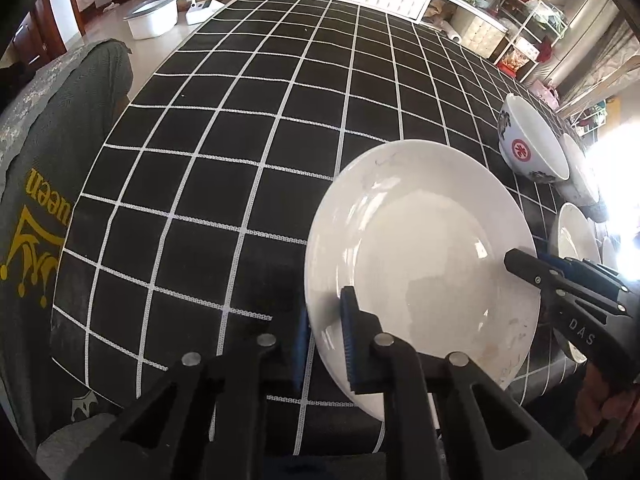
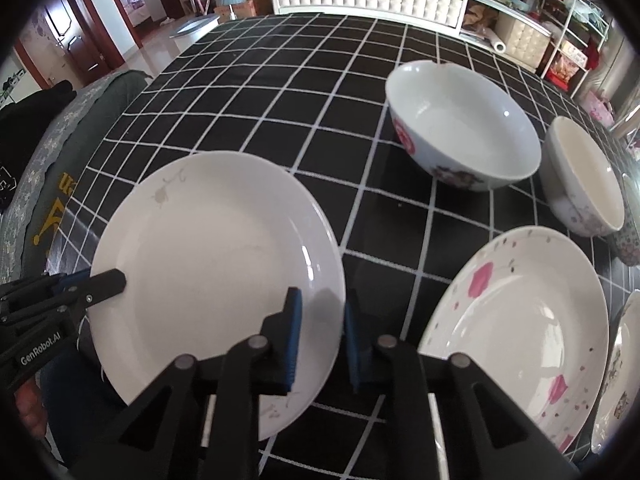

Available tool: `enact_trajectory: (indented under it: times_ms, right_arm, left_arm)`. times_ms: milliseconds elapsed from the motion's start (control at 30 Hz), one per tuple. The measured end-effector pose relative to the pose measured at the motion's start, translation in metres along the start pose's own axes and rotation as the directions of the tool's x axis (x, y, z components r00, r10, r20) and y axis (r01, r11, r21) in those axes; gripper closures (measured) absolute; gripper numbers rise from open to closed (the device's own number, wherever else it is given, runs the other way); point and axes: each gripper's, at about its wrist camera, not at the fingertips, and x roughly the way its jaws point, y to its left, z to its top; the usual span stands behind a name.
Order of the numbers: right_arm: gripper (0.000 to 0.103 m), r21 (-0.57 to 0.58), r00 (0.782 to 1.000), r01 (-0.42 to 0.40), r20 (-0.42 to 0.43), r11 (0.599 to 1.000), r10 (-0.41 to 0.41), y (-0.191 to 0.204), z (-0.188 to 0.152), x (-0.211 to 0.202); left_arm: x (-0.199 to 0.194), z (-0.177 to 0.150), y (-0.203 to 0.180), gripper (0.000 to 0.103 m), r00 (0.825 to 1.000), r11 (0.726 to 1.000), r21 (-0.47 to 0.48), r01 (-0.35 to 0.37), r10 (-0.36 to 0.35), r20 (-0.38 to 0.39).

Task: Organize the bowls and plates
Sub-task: 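Move the left tool forward to the rim of the pink-spotted plate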

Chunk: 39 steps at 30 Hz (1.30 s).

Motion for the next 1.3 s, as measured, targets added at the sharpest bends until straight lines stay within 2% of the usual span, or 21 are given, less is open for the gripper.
enact_trajectory:
  times_ms: [233, 300, 433, 600, 800, 1000, 1133, 1300]
  right_arm:
    - [0.082, 0.012, 0.998, -0.003, 0.057, 1.0, 0.002, -0.003, 0.0, -0.015]
    - [0.082, 0.024, 0.998, 0.0, 0.06, 1.0, -0.002, -0.006, 0.003, -0.018]
    - [0.082, 0.043, 0.998, 0.011, 0.058, 0.999, -0.013, -0.014, 0.003, -0.016]
    - [0.082, 0.033, 0.998, 0.016, 0.053, 0.999, -0.018, -0.011, 0.006, -0.01]
    - [0.082, 0.03, 0.999, 0.014, 0.035, 0.999, -0.015, -0.012, 0.006, -0.002]
    - [0.082, 0.025, 0.999, 0.009, 0.038, 1.0, -0.01, -0.013, 0.004, -0.004]
    - [0.082, 0.051, 0.999, -0.004, 0.049, 0.999, 0.001, -0.024, 0.003, -0.015]
    - [0.082, 0.096, 0.998, -0.021, 0.062, 0.995, 0.015, -0.038, -0.01, -0.034]
  left_arm:
    - [-0.016, 0.004, -0.007, 0.09, 0.998, 1.0, 0.019, -0.004, 0.003, 0.062]
    - [-0.02, 0.006, -0.014, 0.09, 0.997, 0.999, 0.044, -0.019, 0.016, 0.072]
    - [-0.022, 0.007, -0.021, 0.09, 0.996, 0.998, 0.062, -0.001, -0.005, 0.084]
    - [-0.008, 0.008, -0.024, 0.09, 0.997, 0.998, 0.061, -0.029, 0.025, 0.07]
    - [0.001, 0.011, -0.013, 0.09, 0.998, 1.0, 0.028, 0.008, -0.01, 0.062]
    - [0.008, 0.011, -0.01, 0.09, 0.998, 1.0, 0.02, -0.001, 0.0, 0.056]
    - [-0.002, 0.01, -0.013, 0.089, 0.995, 0.997, 0.035, -0.064, 0.061, 0.081]
    - [-0.028, 0.004, -0.017, 0.089, 0.989, 0.996, 0.018, -0.088, 0.086, 0.121]
